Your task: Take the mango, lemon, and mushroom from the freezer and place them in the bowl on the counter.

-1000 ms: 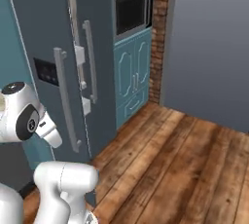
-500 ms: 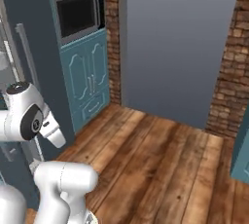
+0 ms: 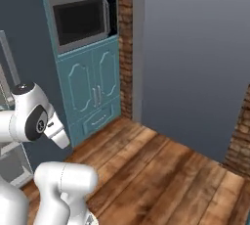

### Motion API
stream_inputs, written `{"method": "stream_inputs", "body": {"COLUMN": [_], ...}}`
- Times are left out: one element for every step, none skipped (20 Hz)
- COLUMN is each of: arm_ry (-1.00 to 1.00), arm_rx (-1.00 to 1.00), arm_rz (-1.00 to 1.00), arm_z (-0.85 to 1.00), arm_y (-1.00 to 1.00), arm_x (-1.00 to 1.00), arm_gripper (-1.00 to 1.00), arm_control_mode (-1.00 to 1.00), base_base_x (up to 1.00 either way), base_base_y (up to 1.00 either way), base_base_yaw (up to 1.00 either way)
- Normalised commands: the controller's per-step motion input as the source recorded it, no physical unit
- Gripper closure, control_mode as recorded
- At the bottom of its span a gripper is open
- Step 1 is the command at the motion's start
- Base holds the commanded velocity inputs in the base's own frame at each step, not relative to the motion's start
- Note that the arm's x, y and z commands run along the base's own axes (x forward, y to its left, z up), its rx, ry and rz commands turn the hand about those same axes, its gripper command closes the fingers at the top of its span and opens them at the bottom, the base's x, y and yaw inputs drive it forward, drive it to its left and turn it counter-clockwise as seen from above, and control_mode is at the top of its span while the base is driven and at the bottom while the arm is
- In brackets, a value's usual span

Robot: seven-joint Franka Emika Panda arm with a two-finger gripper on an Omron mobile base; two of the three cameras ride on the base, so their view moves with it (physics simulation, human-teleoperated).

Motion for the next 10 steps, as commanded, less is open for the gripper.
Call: {"method": "stream_inputs", "body": {"arm_ry": [0.0, 0.0, 0.0, 0.0, 0.0, 0.0, 0.0, 0.0, 0.0, 0.0], "arm_rx": [0.0, 0.0, 0.0, 0.0, 0.0, 0.0, 0.0, 0.0, 0.0, 0.0], "arm_rz": [0.0, 0.0, 0.0, 0.0, 0.0, 0.0, 0.0, 0.0, 0.0, 0.0], "arm_z": [0.0, 0.0, 0.0, 0.0, 0.0, 0.0, 0.0, 0.0, 0.0, 0.0], "arm_y": [0.0, 0.0, 0.0, 0.0, 0.0, 0.0, 0.0, 0.0, 0.0, 0.0], "arm_x": [0.0, 0.0, 0.0, 0.0, 0.0, 0.0, 0.0, 0.0, 0.0, 0.0], "arm_gripper": [-1.0, -1.0, -1.0, -1.0, -1.0, -1.0, -1.0, -1.0, -1.0, -1.0], "arm_control_mode": [1.0, 1.0, 1.0, 1.0, 1.0, 1.0, 1.0, 1.0, 1.0, 1.0], "base_base_x": [1.0, 1.0, 1.0, 1.0, 1.0, 1.0, 1.0, 0.91, 0.86, 0.87], "base_base_y": [-0.27, -0.29, -0.34, -0.42, -0.51, -0.48, -0.28, -0.15, -0.11, -0.1], "base_base_yaw": [0.7, 0.68, 0.66, 0.63, 0.59, 0.59, 0.68, 0.76, 0.78, 0.78]}}
